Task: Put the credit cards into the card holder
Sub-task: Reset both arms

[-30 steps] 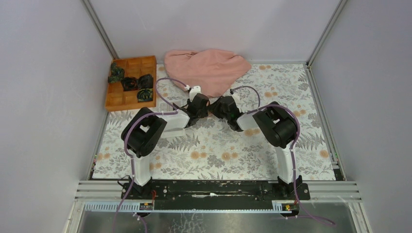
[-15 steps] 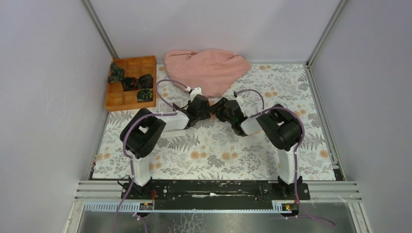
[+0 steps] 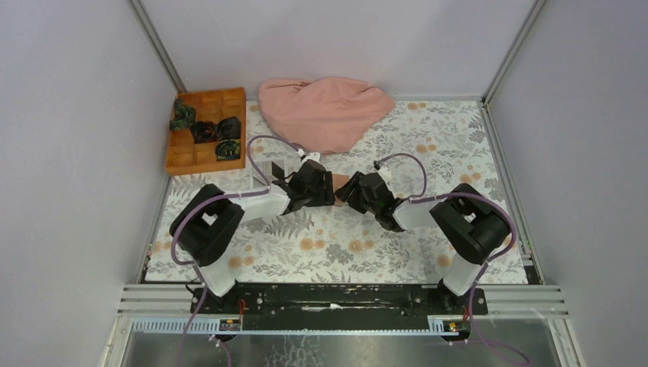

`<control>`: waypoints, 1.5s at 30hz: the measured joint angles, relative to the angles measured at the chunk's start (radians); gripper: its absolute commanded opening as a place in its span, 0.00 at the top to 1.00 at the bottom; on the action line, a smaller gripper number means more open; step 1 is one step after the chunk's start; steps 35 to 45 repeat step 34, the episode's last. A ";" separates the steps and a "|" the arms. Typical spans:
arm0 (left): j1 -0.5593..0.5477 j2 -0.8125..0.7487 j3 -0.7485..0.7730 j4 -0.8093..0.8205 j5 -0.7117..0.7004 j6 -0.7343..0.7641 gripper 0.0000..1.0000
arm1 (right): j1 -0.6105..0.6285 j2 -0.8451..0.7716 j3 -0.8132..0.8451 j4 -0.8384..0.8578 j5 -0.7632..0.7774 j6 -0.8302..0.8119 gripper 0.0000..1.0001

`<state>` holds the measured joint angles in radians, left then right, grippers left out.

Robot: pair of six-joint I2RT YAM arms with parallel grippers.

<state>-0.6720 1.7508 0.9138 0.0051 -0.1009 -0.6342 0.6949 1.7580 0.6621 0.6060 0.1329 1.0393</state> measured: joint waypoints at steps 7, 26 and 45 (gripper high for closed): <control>-0.006 -0.162 -0.010 -0.055 0.016 -0.010 0.25 | 0.017 -0.097 0.004 -0.197 0.066 -0.067 0.36; -0.183 -0.723 -0.346 0.003 -0.414 -0.022 0.24 | 0.017 -0.486 0.007 -0.639 0.476 -0.354 0.18; -0.201 -0.731 -0.374 0.003 -0.513 -0.029 0.24 | 0.017 -0.572 -0.028 -0.652 0.560 -0.378 0.14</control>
